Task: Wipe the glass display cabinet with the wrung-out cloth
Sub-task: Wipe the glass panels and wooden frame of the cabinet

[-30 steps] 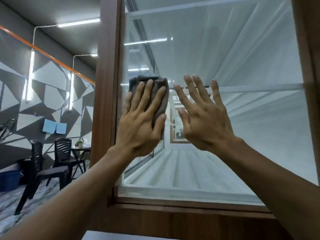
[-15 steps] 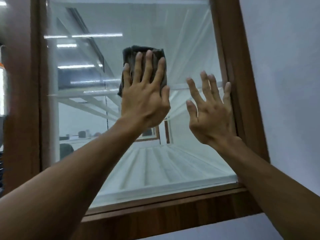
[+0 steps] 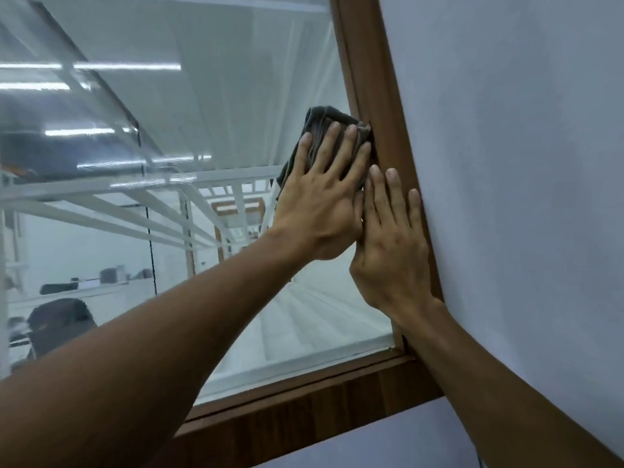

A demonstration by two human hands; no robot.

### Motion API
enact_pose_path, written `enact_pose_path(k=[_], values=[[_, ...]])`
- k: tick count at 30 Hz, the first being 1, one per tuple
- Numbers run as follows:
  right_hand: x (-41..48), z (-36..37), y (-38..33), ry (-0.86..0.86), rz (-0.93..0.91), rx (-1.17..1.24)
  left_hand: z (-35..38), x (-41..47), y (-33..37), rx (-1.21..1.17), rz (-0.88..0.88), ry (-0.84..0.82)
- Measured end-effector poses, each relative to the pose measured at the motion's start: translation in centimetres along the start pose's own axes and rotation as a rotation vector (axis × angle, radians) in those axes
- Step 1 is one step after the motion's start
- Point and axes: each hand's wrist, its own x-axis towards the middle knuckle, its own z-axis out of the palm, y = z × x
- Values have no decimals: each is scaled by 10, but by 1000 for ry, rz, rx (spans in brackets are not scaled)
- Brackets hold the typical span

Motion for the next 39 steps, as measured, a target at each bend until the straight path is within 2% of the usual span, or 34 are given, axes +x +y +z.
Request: enact_pose_path(k=[5, 8, 16, 21, 25, 29, 33, 35, 37, 39], values=[[-13, -3, -5, -58, 14, -38, 2, -24, -7, -1, 149, -19], [-16, -4, -16, -92, 33, -76, -3, -48, -22, -4, 162, -21], [10, 12, -93, -130, -114, 170, -15, -122, -84, 0, -134, 107], [20, 18, -160, -131, -266, 206, -29, -170, -136, 4, -279, 146], [20, 23, -212, -139, -312, 212, -35, -205, -169, 11, -381, 140], [15, 25, -225, -157, -343, 179, -38, -235, -179, -26, -486, 168], [-1, 21, -217, -170, -414, 178, -29, -259, -142, -57, -631, 207], [-9, 19, -213, -166, -442, 182, -22, -266, -118, -34, -549, 157], [-11, 19, -205, -151, -424, 199, -22, -265, -119, 2, -342, 95], [-9, 18, -191, -145, -358, 199, -26, -249, -140, 7, -301, 102]])
